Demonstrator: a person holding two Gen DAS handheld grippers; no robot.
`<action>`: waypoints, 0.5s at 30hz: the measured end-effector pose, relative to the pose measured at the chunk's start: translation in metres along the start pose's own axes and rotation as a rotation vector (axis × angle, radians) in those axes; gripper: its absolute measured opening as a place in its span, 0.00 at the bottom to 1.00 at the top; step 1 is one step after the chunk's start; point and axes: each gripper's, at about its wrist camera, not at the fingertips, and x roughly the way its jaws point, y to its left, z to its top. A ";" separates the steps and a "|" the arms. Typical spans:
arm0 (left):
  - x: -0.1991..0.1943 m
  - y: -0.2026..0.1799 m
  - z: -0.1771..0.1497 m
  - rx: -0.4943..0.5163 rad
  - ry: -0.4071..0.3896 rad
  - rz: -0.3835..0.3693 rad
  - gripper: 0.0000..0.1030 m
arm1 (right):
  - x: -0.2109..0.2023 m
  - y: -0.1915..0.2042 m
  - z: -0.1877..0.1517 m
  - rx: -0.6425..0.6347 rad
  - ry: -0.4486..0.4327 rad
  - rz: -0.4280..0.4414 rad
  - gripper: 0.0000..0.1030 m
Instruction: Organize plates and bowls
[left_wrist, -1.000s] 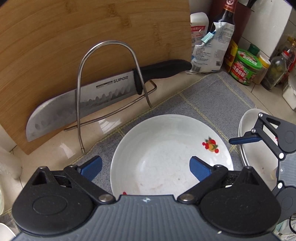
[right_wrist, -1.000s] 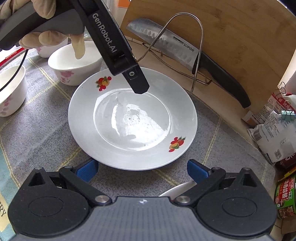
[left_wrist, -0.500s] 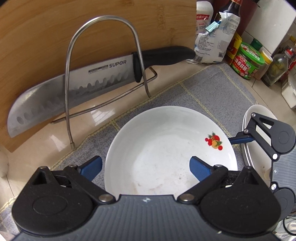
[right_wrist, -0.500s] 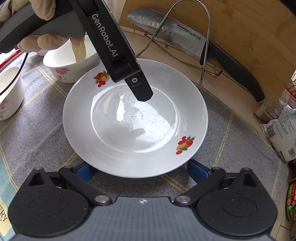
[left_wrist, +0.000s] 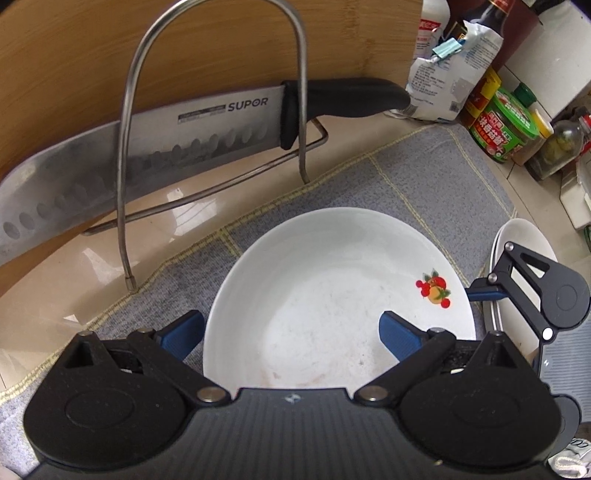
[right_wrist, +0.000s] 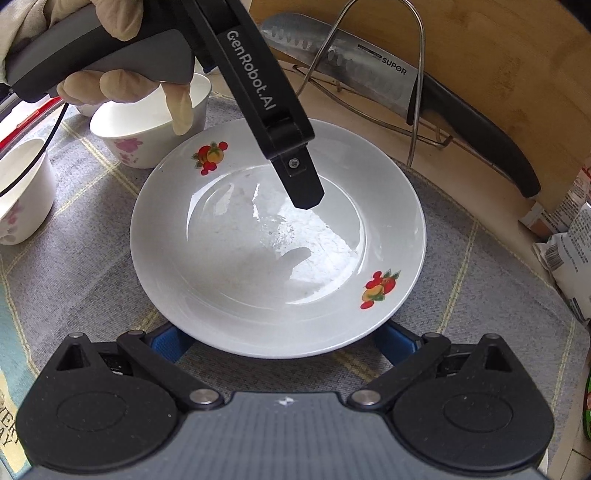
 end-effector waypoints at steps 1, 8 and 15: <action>0.002 0.001 0.001 -0.005 0.007 -0.007 0.97 | 0.000 0.000 0.000 0.001 0.000 0.002 1.00; 0.007 0.003 0.002 -0.020 0.025 -0.024 0.97 | 0.001 -0.001 0.001 0.005 -0.002 0.013 1.00; 0.007 0.003 0.004 -0.015 0.020 -0.040 0.98 | 0.001 -0.001 0.000 0.004 -0.005 0.013 1.00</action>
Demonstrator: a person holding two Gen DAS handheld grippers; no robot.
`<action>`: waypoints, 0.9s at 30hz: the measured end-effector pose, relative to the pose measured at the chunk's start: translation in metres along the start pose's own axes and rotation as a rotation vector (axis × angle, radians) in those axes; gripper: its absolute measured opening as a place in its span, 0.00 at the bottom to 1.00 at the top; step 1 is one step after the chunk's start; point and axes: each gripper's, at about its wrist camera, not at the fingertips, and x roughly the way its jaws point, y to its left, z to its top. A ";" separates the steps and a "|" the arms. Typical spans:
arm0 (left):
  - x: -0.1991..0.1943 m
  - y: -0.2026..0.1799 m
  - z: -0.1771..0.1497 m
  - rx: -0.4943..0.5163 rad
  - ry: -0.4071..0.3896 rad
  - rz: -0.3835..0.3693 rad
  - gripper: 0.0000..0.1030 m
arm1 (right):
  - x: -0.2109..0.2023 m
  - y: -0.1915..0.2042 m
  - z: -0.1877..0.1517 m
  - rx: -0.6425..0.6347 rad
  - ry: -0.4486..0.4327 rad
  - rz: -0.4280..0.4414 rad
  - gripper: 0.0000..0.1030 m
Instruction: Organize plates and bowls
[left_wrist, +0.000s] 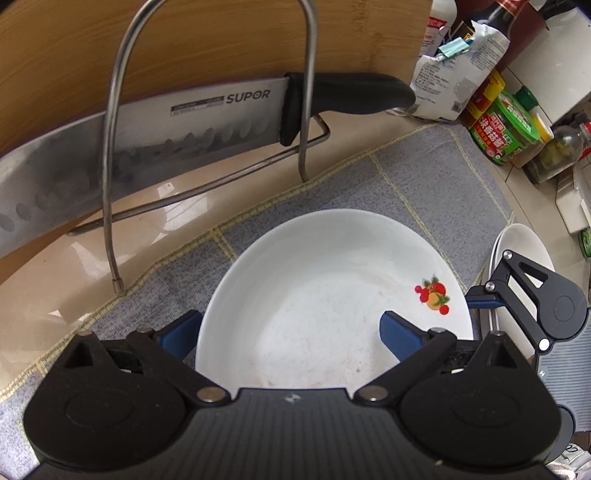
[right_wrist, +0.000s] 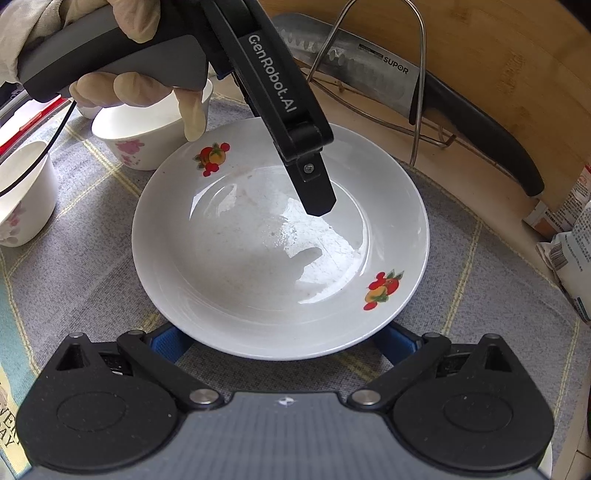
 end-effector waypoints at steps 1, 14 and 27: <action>0.000 -0.001 0.000 0.000 0.002 -0.008 0.98 | 0.001 0.001 0.000 0.001 0.000 -0.001 1.00; 0.002 -0.004 0.003 0.023 0.006 -0.030 0.98 | -0.002 0.006 -0.001 -0.005 -0.019 -0.017 1.00; 0.000 -0.004 0.001 0.027 -0.002 -0.031 0.96 | -0.004 0.011 -0.002 -0.029 -0.039 -0.026 1.00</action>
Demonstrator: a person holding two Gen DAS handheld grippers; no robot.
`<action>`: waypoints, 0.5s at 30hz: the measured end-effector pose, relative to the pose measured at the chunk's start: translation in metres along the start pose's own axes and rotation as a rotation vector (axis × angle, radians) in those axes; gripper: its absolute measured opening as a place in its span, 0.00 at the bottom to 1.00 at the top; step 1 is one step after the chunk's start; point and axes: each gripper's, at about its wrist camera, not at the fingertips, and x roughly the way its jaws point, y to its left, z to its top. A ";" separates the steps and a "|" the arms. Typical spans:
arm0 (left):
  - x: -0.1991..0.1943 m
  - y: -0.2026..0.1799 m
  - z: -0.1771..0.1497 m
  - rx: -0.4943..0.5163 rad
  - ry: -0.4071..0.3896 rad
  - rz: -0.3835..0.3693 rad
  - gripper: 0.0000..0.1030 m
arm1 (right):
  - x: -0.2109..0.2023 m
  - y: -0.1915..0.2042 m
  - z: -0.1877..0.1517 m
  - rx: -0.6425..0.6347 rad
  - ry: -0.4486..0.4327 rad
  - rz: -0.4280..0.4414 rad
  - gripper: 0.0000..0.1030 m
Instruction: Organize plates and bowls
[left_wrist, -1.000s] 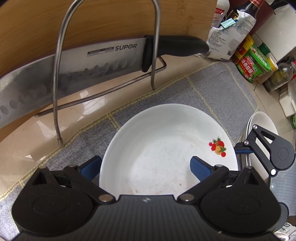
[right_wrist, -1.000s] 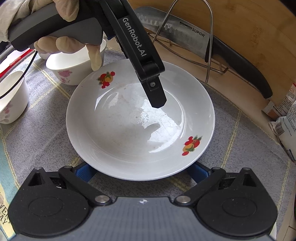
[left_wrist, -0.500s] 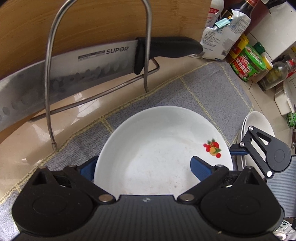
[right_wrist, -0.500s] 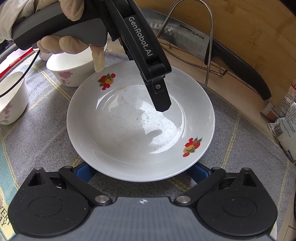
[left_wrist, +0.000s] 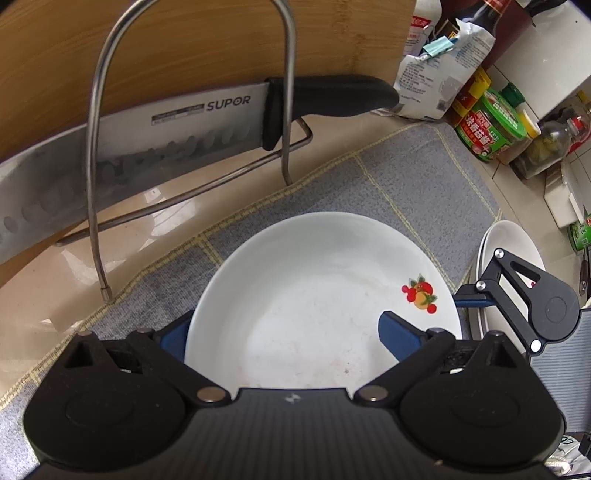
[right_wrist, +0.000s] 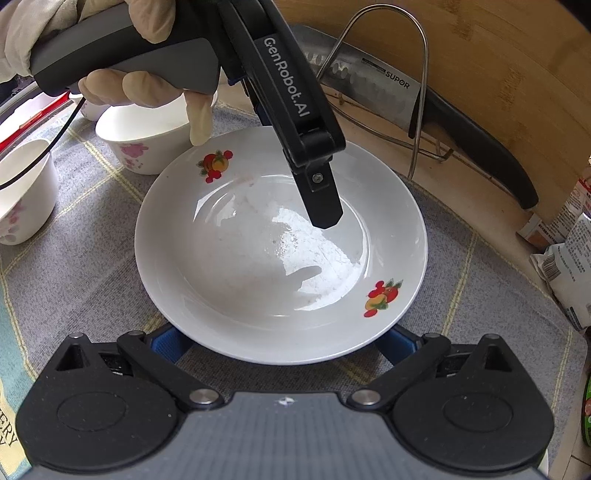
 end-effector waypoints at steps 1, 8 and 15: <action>0.000 0.000 0.000 -0.003 -0.001 -0.002 0.96 | 0.000 0.000 0.000 0.000 -0.001 0.001 1.00; -0.002 0.000 -0.001 0.000 -0.009 0.002 0.96 | 0.001 -0.005 -0.001 0.008 -0.006 0.009 1.00; -0.004 0.002 -0.002 -0.006 -0.012 0.006 0.96 | 0.000 -0.005 -0.001 0.007 -0.010 0.001 1.00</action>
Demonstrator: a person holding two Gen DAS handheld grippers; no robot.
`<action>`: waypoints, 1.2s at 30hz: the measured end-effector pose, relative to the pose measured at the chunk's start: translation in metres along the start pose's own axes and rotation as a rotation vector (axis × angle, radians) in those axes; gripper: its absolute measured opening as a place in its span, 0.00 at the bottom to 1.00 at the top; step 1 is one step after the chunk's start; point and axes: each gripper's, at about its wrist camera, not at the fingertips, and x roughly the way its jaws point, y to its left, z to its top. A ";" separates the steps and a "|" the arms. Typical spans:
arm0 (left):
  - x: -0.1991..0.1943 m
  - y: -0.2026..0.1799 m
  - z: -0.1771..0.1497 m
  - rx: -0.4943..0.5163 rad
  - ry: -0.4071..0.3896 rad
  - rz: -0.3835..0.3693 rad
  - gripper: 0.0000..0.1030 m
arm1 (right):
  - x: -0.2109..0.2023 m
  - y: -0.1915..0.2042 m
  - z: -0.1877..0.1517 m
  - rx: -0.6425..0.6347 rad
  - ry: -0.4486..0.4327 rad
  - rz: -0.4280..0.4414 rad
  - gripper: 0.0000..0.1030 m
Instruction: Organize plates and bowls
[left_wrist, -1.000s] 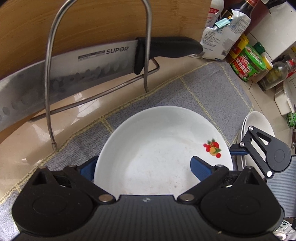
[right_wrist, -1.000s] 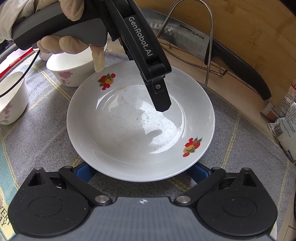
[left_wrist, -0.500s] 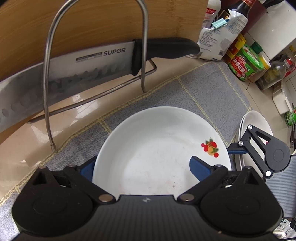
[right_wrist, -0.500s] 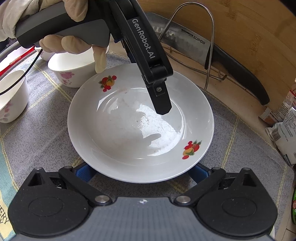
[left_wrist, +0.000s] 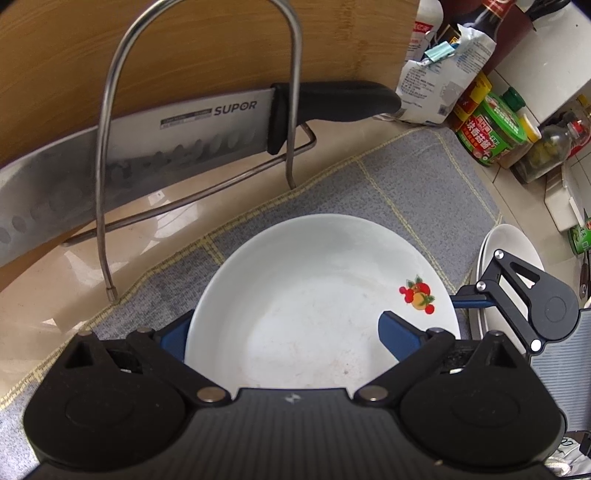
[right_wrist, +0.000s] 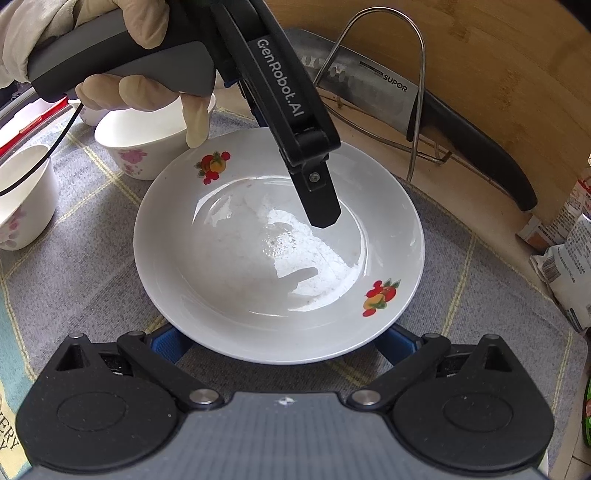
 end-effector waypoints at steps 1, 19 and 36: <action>0.000 0.000 0.000 -0.003 -0.002 0.000 0.96 | 0.000 0.000 0.000 0.000 0.000 -0.002 1.00; -0.004 -0.001 -0.002 0.001 -0.004 0.014 0.96 | -0.008 -0.002 0.001 0.022 -0.020 -0.011 1.00; -0.002 0.000 0.000 0.035 -0.012 0.020 0.96 | -0.001 0.003 -0.004 -0.020 -0.043 -0.006 1.00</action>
